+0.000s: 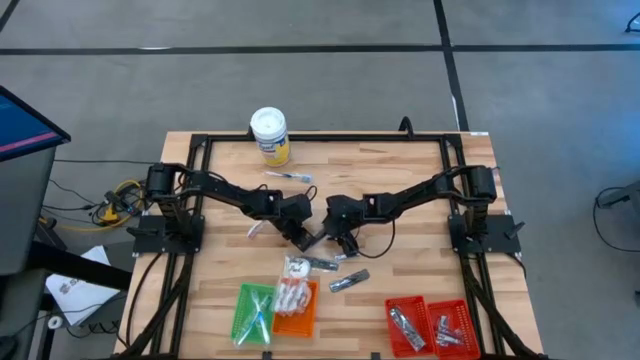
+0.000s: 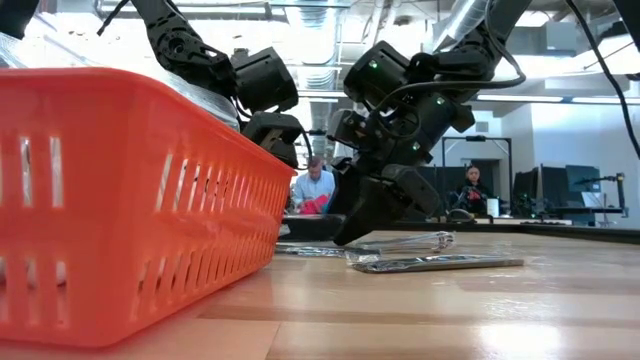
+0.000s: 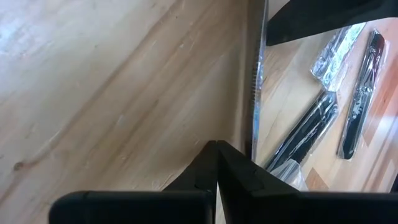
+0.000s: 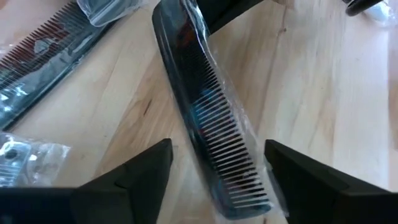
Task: Pick & Place Travel size toiletries
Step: Put the black comb into the left red basket
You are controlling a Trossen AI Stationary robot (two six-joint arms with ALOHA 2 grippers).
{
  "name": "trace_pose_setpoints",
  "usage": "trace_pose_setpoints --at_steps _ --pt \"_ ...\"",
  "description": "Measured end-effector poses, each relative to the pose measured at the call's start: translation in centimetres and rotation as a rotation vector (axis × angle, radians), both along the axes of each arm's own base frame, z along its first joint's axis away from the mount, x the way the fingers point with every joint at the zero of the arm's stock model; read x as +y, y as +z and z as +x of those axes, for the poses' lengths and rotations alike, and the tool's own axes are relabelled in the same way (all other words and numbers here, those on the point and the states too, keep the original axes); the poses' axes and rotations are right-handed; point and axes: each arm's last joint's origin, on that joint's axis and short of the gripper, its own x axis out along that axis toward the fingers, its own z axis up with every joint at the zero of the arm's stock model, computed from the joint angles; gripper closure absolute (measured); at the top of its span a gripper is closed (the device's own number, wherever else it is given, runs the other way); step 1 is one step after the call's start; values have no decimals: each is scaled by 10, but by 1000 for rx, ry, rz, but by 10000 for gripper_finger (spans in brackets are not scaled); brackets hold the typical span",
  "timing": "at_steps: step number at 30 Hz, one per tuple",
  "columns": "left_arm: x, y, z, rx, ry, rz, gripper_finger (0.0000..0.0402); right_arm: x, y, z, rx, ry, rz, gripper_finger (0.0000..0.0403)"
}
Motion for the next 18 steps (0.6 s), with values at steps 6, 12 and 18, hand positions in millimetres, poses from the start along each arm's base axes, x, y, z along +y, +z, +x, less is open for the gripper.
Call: trace_pose_setpoints --at_steps 6,12,18 --pt "0 0 0 1 3 5 401 1 -2 -2 27 -12 36 254" --pt "0 0 0 3 8 14 401 5 -3 -3 50 -8 48 378" --pt "1 4 -3 15 61 57 402 3 -1 -6 73 -74 64 387"
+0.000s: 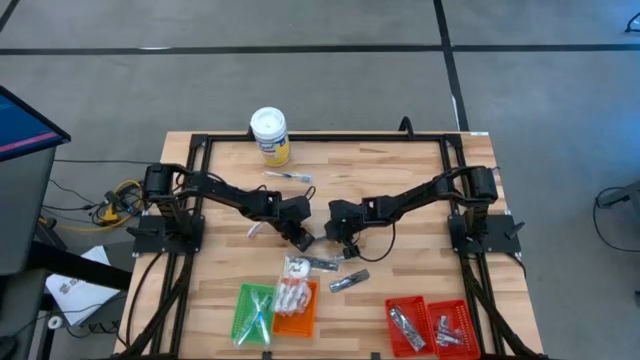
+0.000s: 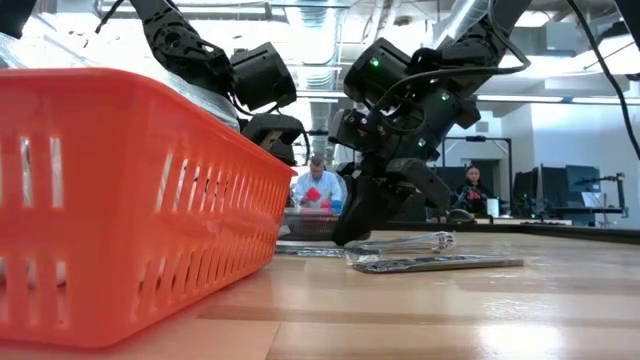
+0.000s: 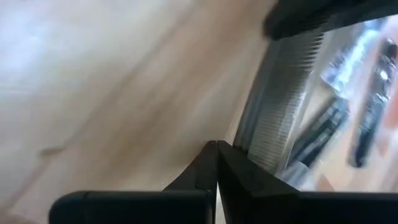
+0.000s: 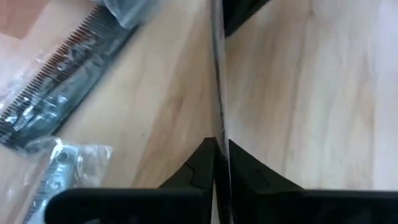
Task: Pick & Place Travel size toiletries
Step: Put the black comb into the left red basket
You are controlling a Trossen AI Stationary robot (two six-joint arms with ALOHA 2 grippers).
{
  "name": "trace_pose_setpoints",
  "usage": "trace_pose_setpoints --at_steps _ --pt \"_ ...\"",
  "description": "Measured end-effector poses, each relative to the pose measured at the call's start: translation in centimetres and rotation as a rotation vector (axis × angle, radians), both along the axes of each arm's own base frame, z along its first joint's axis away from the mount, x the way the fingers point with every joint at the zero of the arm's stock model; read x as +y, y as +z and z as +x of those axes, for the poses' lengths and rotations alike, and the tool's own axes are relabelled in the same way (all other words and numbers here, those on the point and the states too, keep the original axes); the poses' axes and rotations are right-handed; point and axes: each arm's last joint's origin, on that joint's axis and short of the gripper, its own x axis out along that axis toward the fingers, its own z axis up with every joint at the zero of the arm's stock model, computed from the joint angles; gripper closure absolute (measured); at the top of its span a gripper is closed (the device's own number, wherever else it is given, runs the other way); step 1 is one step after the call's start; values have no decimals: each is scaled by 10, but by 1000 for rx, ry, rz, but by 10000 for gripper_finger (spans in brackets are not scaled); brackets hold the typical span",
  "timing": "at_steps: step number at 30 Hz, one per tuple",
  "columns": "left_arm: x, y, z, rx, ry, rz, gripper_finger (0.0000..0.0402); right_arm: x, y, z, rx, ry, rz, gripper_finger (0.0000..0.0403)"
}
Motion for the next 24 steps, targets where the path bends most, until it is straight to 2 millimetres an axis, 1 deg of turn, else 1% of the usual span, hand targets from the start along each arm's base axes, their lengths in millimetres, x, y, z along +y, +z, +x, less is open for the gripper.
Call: trace_pose_setpoints --at_steps 3,6,8,11,13,15,17,19,21,24 --pt "4 10 -8 31 66 105 401 -3 9 -7 37 -90 20 396" --pt "7 32 -18 27 154 225 401 -7 23 -17 75 -243 11 395" --pt "9 48 -26 6 201 292 401 -8 43 -20 71 -337 24 398" --pt "10 68 -37 -66 251 350 401 -7 71 -32 100 -495 98 398" --pt "10 83 -44 -129 271 366 401 -1 89 -40 101 -618 163 399" --pt "9 94 -49 -180 274 370 401 9 109 -51 81 -747 239 400" --pt "5 102 -56 -207 270 372 401 26 127 -60 58 -851 328 401" --pt "-1 113 -61 -252 255 380 401 45 139 -72 45 -944 393 401" --pt "-7 121 -63 -304 245 408 401 66 151 -81 -5 -1007 451 401" --pt "-19 128 -65 -344 237 434 401 96 160 -97 -14 -1084 492 402"
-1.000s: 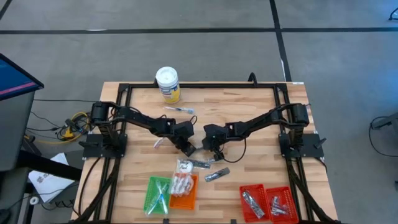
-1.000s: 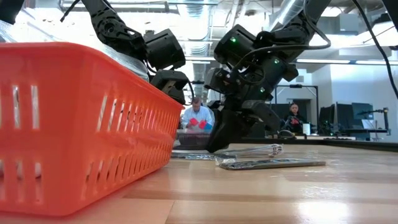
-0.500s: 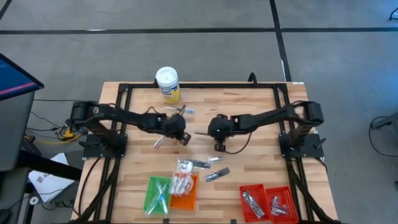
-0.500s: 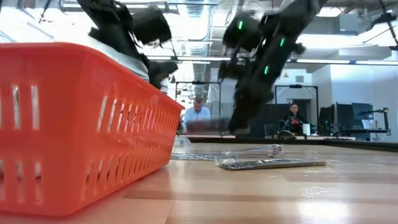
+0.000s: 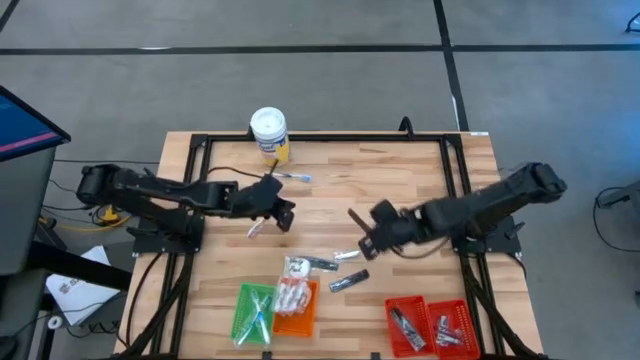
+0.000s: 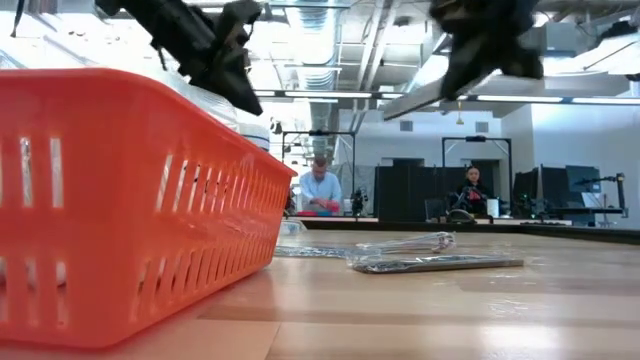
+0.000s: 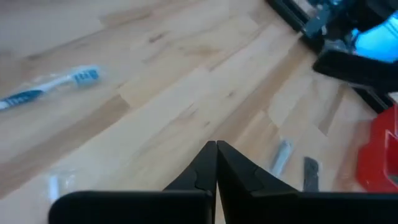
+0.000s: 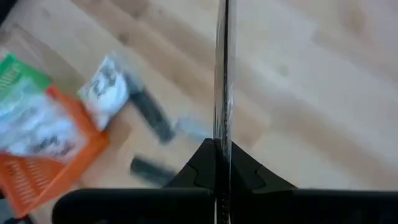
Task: Pick & Place Travel size toiletries
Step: Put the black comb into the left red basket
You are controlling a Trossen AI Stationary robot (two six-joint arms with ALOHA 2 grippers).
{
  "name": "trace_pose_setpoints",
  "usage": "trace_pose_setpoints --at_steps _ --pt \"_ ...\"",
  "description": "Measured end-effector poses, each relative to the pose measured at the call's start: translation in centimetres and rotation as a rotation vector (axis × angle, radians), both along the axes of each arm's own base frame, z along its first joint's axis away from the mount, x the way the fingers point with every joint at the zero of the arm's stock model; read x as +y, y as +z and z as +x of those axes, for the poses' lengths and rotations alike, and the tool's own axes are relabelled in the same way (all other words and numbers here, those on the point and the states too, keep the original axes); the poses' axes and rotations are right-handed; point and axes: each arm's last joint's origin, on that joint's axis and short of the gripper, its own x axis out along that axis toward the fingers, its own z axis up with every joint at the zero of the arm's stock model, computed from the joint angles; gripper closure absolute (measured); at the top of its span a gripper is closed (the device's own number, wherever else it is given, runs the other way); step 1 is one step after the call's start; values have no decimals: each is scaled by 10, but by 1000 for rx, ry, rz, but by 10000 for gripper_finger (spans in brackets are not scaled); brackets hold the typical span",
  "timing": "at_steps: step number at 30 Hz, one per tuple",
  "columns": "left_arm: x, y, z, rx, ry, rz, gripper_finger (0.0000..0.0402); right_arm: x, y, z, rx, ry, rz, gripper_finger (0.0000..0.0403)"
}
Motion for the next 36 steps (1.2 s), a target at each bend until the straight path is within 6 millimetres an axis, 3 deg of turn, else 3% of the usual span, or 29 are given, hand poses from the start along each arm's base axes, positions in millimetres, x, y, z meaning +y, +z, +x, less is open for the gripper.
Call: trace_pose_setpoints --at_steps 7,13,19,23,29,32,36 --pt "-32 2 -2 -26 -79 12 401 70 0 -34 127 -105 52 402" --pt "-53 4 -8 -62 -72 45 401 129 -1 -43 129 -139 115 402" --pt "-62 6 -9 -82 -94 49 401 192 -3 -46 185 -129 183 403" --pt "-63 6 -9 -86 -96 49 401 227 -6 -54 314 -143 203 403" --pt "-63 7 -8 -98 -95 43 401 257 -23 -68 472 -137 179 403" --pt "-63 7 -8 -101 -94 42 401 262 -37 -67 518 -152 159 403" --pt "-63 7 -8 -101 -96 46 401 258 -39 -61 514 -171 152 403"
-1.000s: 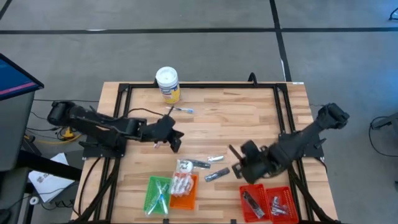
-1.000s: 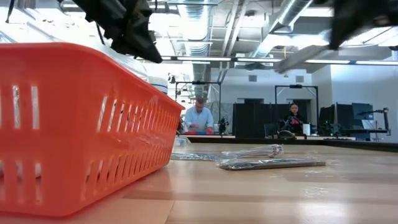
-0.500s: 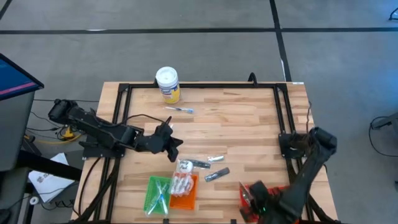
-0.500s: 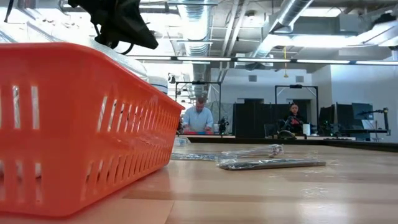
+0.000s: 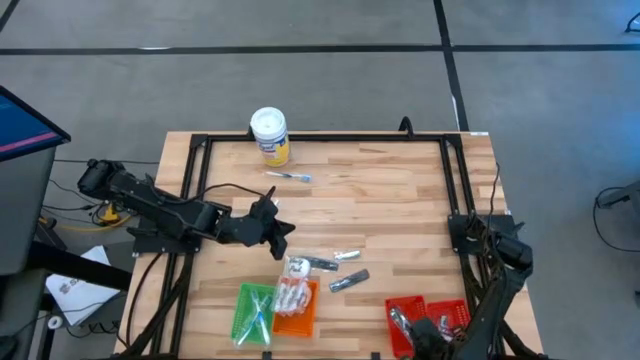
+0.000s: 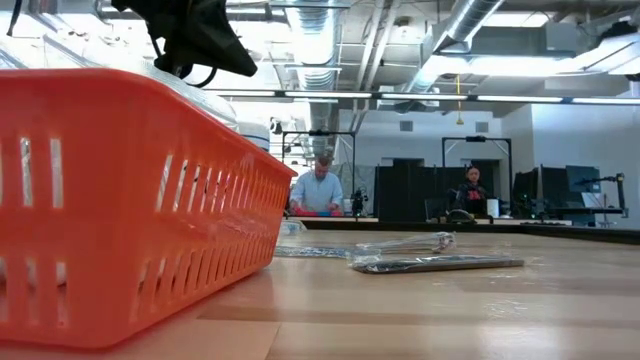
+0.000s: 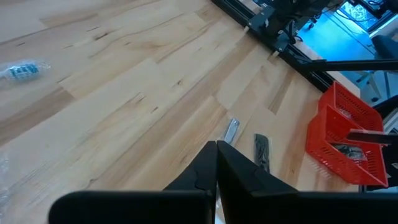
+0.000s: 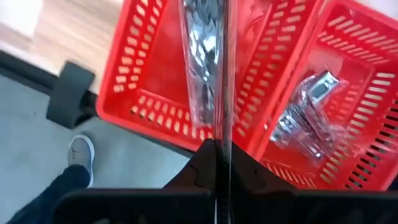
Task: Pick & Place Travel size toiletries
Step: Put the black comb into the left red basket
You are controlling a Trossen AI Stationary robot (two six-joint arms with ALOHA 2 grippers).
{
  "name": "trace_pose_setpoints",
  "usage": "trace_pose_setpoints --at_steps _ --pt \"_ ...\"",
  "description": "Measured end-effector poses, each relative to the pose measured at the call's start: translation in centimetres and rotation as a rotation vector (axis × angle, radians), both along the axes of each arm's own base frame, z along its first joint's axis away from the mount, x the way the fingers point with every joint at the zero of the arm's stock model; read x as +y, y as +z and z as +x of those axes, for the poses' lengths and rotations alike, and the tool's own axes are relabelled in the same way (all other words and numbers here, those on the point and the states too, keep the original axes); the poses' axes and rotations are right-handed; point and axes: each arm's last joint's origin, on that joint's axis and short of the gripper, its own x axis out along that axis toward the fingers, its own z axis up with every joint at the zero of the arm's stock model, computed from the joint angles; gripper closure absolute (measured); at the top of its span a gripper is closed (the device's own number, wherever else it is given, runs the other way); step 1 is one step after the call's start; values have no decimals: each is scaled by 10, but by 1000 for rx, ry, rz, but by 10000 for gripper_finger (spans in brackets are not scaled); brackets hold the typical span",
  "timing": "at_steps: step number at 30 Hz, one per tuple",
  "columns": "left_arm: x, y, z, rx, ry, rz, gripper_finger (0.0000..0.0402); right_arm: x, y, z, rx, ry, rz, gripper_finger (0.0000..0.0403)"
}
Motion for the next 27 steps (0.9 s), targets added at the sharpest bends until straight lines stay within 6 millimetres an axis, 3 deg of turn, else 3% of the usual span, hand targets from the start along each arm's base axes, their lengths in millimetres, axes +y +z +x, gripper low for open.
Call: trace_pose_setpoints --at_steps 7,19,27 --pt "3 0 1 0 10 6 401 -15 -5 12 15 -14 -77 403" --pt "4 0 1 8 3 59 401 -20 -4 15 32 54 -92 398" --pt "4 0 1 9 1 59 401 -22 -20 18 6 62 -65 400"
